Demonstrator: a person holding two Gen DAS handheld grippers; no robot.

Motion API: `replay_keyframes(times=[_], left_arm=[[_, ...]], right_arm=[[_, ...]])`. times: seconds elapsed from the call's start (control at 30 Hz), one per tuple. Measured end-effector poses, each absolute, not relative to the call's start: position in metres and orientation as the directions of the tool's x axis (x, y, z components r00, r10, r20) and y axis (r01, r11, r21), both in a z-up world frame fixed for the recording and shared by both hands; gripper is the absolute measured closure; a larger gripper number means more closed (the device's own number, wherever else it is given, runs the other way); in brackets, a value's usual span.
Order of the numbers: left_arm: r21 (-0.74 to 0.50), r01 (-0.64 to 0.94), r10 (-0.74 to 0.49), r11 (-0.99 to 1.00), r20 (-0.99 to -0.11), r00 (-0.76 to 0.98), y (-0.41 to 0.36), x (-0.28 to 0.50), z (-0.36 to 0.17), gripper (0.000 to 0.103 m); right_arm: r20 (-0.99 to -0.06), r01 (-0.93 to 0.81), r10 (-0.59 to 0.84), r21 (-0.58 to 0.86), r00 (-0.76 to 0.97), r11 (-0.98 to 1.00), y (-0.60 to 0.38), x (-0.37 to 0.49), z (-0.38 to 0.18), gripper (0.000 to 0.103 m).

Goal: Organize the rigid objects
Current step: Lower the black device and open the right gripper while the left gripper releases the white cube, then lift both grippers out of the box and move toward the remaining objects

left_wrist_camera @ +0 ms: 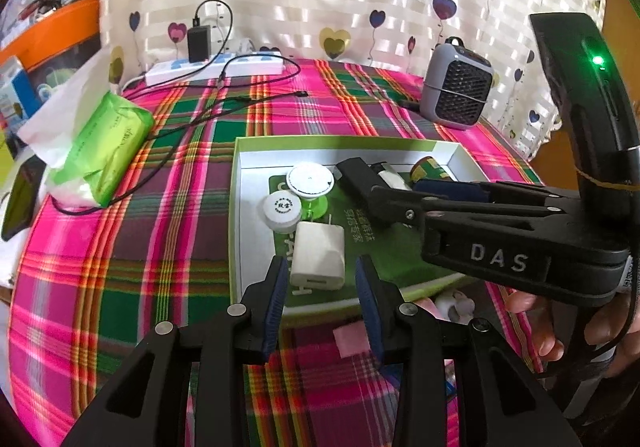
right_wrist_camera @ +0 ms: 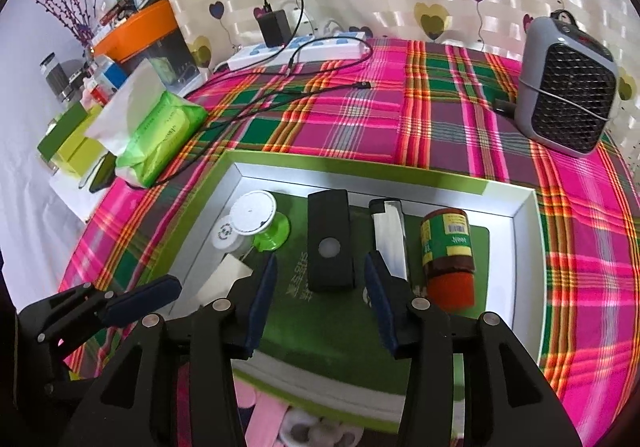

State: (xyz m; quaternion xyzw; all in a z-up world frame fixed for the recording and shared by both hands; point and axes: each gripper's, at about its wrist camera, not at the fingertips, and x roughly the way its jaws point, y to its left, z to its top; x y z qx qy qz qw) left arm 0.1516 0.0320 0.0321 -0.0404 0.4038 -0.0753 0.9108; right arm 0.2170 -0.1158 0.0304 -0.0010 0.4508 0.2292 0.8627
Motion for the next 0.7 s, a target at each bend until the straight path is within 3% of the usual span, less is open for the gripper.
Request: replay_keyframes(times=[0.7], left_arm=[[-0.154,0.101,-0.181,0.983,-0.708,0.683,0.026,0.095,0.04,0.069]], right_arm=[[-0.697,-0.372,0.421,0.233,0.58,0.898,-0.15,0.135,0.049,0.056]])
